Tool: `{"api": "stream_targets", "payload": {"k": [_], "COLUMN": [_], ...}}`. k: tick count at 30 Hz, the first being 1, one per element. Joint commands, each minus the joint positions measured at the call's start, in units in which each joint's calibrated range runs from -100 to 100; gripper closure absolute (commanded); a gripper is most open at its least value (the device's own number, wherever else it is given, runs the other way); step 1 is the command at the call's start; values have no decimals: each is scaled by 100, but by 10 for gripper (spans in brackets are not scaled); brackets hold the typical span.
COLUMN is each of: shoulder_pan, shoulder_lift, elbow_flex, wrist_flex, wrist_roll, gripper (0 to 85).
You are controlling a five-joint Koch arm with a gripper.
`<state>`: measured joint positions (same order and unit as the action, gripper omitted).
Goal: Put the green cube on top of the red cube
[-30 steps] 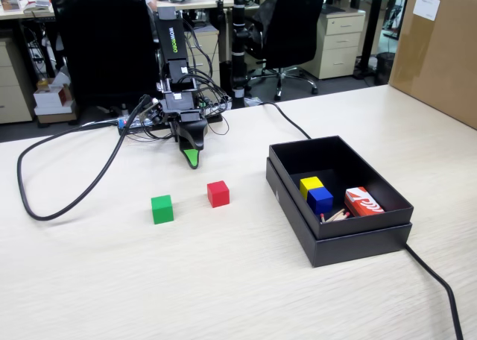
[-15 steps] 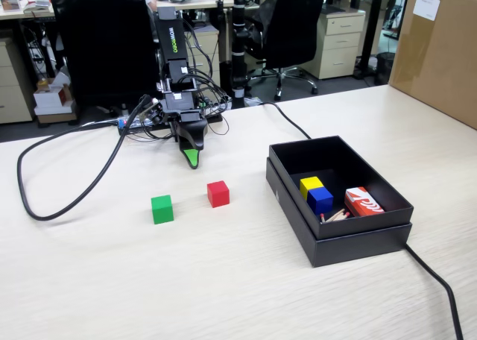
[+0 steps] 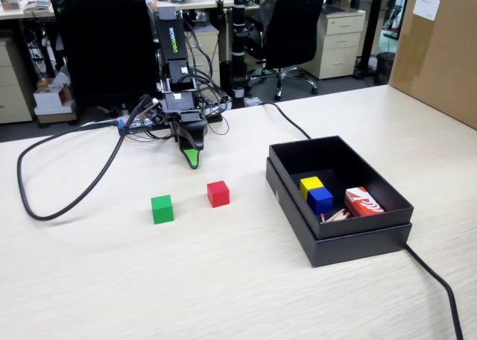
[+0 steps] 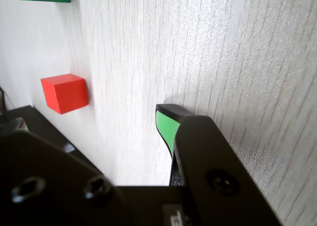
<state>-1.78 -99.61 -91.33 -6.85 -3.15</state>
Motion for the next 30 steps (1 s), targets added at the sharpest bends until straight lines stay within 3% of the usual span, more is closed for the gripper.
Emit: {"api": "stream_targets", "payload": {"k": [1,12,24,30], "shoulder_pan": [-5,132,0,-400], "shoulder_lift": [19,19,363,1418], "elbow_flex": [-214,-69,2932,4282], "wrist_flex": [-157,-157,-3164,-3673], "wrist_roll": [-24,-24,73,-278], "gripper": [354,372,380,382]}}
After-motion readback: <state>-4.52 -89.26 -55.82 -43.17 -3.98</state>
